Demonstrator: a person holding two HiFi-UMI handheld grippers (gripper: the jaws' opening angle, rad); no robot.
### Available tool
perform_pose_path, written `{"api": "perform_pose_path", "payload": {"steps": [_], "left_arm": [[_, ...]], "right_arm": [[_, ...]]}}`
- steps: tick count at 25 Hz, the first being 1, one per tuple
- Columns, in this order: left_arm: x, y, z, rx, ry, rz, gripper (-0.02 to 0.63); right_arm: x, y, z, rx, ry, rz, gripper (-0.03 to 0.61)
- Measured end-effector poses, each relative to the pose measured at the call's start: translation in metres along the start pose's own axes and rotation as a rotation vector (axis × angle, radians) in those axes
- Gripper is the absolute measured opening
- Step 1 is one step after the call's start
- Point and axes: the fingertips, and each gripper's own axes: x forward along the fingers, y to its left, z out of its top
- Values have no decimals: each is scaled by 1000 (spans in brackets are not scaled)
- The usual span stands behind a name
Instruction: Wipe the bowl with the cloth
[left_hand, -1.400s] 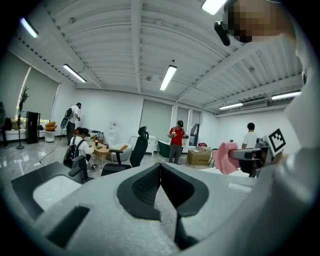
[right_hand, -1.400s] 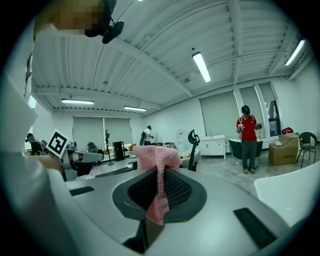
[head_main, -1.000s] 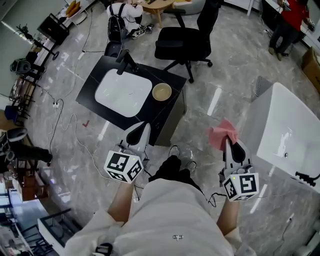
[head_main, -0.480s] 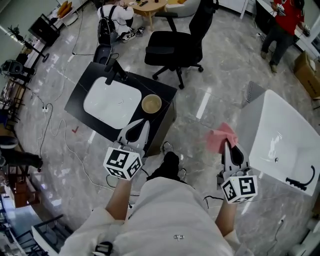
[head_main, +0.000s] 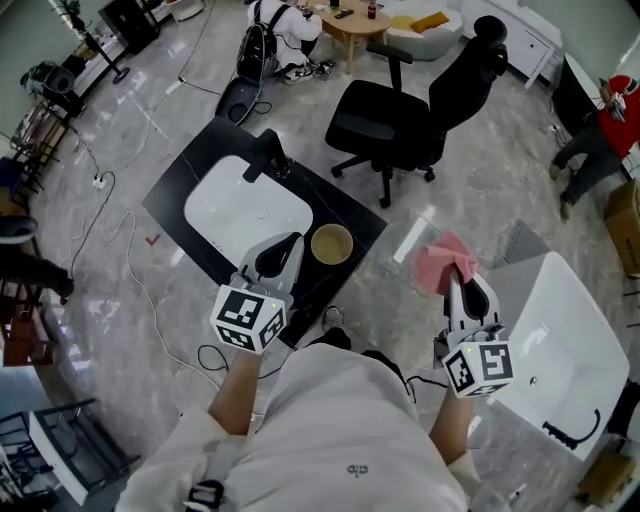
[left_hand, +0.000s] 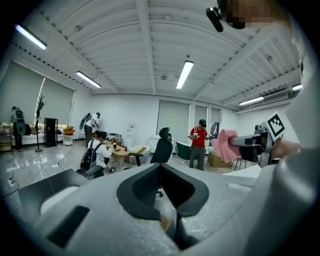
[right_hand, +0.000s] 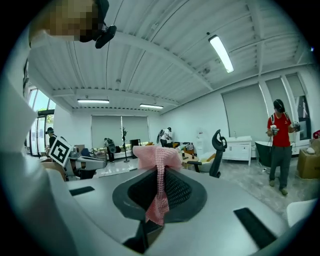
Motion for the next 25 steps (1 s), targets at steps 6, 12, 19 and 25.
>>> {"api": "perform_pose_path", "payload": {"steps": [6, 12, 19, 25], "left_arm": [[5, 48, -17, -33, 45, 58, 14], [5, 75, -37, -83, 92, 117, 14], [19, 84, -56, -109, 134, 132, 15], [38, 92, -85, -189, 210, 137, 15]], "right_arm": [[61, 23, -10, 11, 35, 93, 17], [94, 28, -15, 18, 72, 141, 17], [114, 28, -15, 0, 80, 167, 17], [120, 20, -24, 5, 102, 159, 17]]}}
